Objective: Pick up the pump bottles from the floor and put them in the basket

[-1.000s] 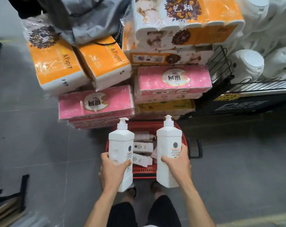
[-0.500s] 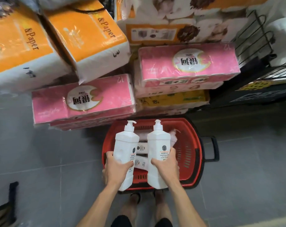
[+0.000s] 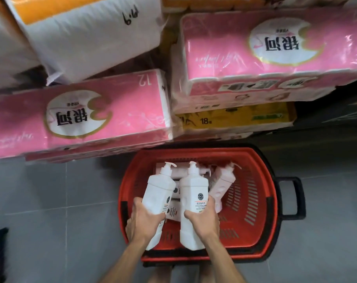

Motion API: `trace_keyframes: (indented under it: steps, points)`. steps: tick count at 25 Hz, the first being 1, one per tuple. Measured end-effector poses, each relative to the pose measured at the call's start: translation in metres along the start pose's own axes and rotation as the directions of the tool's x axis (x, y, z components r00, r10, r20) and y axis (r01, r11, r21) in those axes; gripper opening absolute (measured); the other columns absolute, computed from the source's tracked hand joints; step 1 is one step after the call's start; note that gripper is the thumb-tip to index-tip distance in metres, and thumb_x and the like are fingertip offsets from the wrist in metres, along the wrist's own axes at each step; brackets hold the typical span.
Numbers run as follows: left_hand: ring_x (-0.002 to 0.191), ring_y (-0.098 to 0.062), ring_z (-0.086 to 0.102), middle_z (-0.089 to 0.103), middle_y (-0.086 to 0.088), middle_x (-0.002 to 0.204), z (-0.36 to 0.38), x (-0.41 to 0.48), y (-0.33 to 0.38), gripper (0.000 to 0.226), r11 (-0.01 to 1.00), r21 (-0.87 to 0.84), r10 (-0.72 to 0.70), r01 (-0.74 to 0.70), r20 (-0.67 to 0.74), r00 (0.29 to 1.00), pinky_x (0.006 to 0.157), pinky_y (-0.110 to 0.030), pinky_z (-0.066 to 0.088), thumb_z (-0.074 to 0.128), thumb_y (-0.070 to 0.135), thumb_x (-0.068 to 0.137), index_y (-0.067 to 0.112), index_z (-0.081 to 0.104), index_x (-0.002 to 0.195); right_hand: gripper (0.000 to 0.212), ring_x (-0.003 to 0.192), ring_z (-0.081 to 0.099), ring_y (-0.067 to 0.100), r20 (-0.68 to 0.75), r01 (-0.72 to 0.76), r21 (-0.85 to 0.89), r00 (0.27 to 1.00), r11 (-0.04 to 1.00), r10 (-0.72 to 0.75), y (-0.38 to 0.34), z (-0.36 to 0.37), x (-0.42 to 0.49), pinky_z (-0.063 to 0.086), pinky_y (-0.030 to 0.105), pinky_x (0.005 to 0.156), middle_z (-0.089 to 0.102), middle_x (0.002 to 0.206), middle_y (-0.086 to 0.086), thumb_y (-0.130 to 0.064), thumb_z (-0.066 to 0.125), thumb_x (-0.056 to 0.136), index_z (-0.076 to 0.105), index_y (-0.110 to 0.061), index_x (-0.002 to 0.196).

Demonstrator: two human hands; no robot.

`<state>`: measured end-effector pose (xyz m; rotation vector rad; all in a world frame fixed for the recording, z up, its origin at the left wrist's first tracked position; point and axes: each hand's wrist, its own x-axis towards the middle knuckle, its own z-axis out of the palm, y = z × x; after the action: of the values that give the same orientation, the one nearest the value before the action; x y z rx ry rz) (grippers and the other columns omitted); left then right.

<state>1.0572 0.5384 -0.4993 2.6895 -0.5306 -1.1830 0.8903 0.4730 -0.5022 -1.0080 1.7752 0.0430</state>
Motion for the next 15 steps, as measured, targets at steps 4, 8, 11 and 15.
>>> trace_keyframes:
  steps: [4,8,11,15]
  points:
    - [0.095,-0.032,0.065,0.064,0.001,0.11,0.022,0.015,-0.008,0.072,0.999,0.022,-0.04,0.041,-0.016,0.999,0.073,-0.037,0.048,0.084,0.044,0.06,0.022,0.04,0.112,0.075,0.081,0.064,0.008,0.025,-0.029,0.019,0.999,0.999,0.029,0.01,0.018,0.02,0.05,0.031,0.072,0.066,0.094,-0.014,-0.033,0.08,0.065,0.037,-0.035,0.126]
    - [0.095,-0.031,0.065,0.062,0.0,0.111,0.038,0.034,-0.017,0.076,0.997,0.03,-0.064,0.065,-0.034,0.997,0.072,-0.037,0.048,0.085,0.044,0.063,0.018,0.041,0.119,0.073,0.083,0.064,0.009,0.053,-0.05,0.017,0.997,0.999,0.049,0.018,0.036,0.038,0.054,0.034,0.073,0.065,0.094,-0.014,-0.037,0.079,0.063,0.039,-0.035,0.124]
    - [0.095,-0.033,0.065,0.06,0.0,0.106,0.048,0.049,-0.02,0.072,0.998,0.038,-0.046,0.048,-0.035,0.998,0.069,-0.034,0.043,0.085,0.041,0.065,0.017,0.04,0.116,0.073,0.081,0.065,0.009,0.067,-0.049,0.003,0.997,0.999,0.048,0.021,0.044,0.051,0.056,0.035,0.072,0.066,0.093,-0.013,-0.038,0.08,0.063,0.039,-0.033,0.124]
    - [0.096,-0.035,0.063,0.052,0.002,0.098,0.058,0.069,-0.018,0.071,0.999,0.011,-0.05,0.051,-0.029,0.998,0.07,-0.036,0.043,0.086,0.036,0.064,0.017,0.038,0.113,0.079,0.077,0.065,0.006,0.085,-0.07,-0.01,0.994,0.998,0.07,0.021,0.054,0.065,0.055,0.033,0.07,0.067,0.091,-0.013,-0.037,0.079,0.064,0.038,-0.028,0.132]
